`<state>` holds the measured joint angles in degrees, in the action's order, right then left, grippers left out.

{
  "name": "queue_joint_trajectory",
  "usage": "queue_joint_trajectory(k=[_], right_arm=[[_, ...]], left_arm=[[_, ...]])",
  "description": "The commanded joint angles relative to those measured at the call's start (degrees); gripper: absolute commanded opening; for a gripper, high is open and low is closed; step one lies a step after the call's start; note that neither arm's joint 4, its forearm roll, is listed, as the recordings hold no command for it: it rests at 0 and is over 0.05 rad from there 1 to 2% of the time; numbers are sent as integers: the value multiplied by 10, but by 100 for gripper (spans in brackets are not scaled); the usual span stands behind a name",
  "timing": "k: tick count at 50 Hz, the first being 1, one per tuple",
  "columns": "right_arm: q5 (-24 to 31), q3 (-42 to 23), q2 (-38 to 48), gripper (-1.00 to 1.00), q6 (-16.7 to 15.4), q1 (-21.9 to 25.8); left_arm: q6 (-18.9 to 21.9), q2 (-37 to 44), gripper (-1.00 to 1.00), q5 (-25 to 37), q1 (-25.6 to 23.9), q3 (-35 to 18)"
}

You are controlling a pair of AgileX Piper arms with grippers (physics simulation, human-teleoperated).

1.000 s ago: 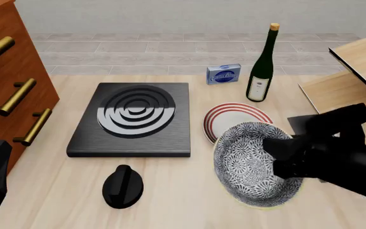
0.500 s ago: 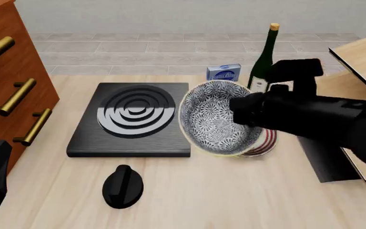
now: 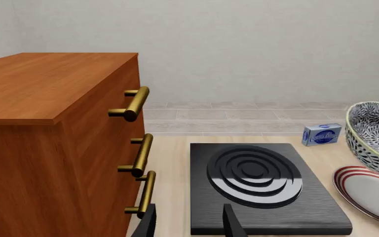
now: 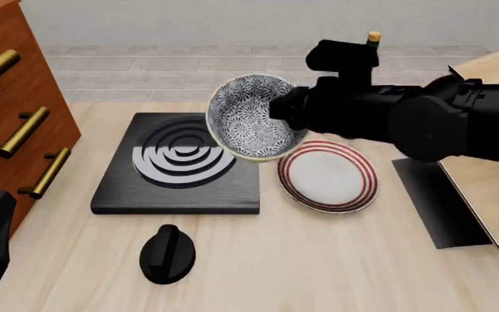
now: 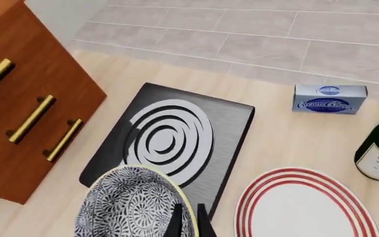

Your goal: Put the bowl on the stove.

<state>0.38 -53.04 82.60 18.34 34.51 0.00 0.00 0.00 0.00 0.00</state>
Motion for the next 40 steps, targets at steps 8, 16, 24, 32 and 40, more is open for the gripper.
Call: queue_joint_trajectory(k=[8,16,24,32,40], right_arm=[[18,-111,93,-100,31,14],[20,-152,132,-100,45,20],[34,-214,187,-100,53,22],[57,-289,246,-100,55,27],[63,-340,294,-100,65,31]], left_arm=[[0,0,100,0,0,0],[0,0,100,0,0,0],[0,0,100,0,0,0],[0,0,100,0,0,0],[0,0,100,0,0,0]])
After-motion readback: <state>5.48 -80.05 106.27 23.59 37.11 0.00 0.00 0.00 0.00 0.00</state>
